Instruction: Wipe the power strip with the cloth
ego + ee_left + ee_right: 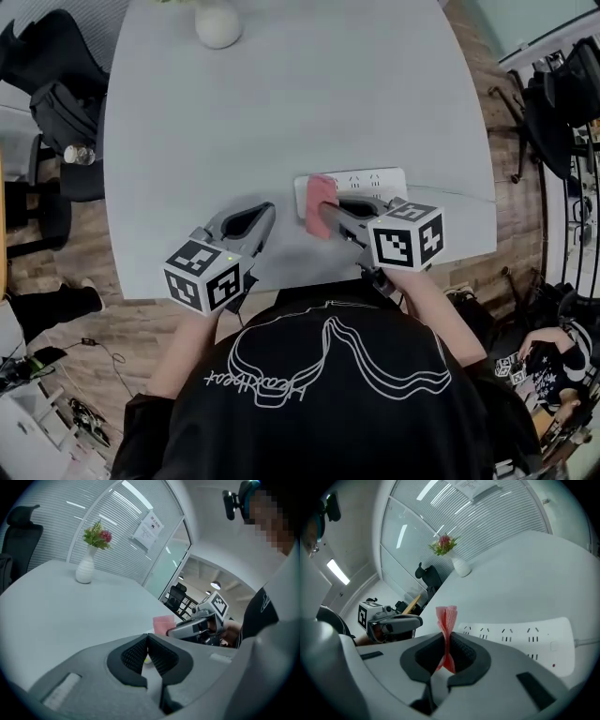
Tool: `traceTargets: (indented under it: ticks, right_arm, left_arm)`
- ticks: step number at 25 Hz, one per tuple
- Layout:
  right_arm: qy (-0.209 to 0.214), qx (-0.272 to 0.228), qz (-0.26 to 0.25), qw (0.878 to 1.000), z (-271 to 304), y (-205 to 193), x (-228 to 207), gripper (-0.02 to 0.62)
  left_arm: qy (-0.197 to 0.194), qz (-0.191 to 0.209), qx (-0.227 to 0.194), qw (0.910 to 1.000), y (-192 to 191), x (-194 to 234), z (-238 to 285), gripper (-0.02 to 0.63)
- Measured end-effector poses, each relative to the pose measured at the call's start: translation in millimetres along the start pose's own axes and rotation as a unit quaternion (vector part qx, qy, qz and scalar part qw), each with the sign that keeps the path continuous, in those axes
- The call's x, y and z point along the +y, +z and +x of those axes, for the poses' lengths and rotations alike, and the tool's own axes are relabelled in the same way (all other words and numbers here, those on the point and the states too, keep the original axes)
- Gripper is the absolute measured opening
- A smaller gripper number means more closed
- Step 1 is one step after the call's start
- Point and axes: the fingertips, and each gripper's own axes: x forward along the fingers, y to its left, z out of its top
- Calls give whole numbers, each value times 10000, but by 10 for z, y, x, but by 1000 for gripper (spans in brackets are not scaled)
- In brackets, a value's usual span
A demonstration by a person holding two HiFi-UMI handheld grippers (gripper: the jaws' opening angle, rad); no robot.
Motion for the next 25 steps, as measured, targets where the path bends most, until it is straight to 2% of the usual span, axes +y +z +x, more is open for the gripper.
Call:
traceTargets:
  ticks: [7,12,25]
  right_arm:
    - [8,337,59,9994,304,3,-27,34]
    - [-116,613,-157,9979,419,-38,-62,34]
    - [-403,851,-231,9953,465,-100,-189,35]
  left_arm:
    - [149,-164,63,9997,-63,255,-25,12]
    - [199,-248,5,9995,-57,309,-42,12]
    - [172,-484,-14,9987,-136,322,-38,12]
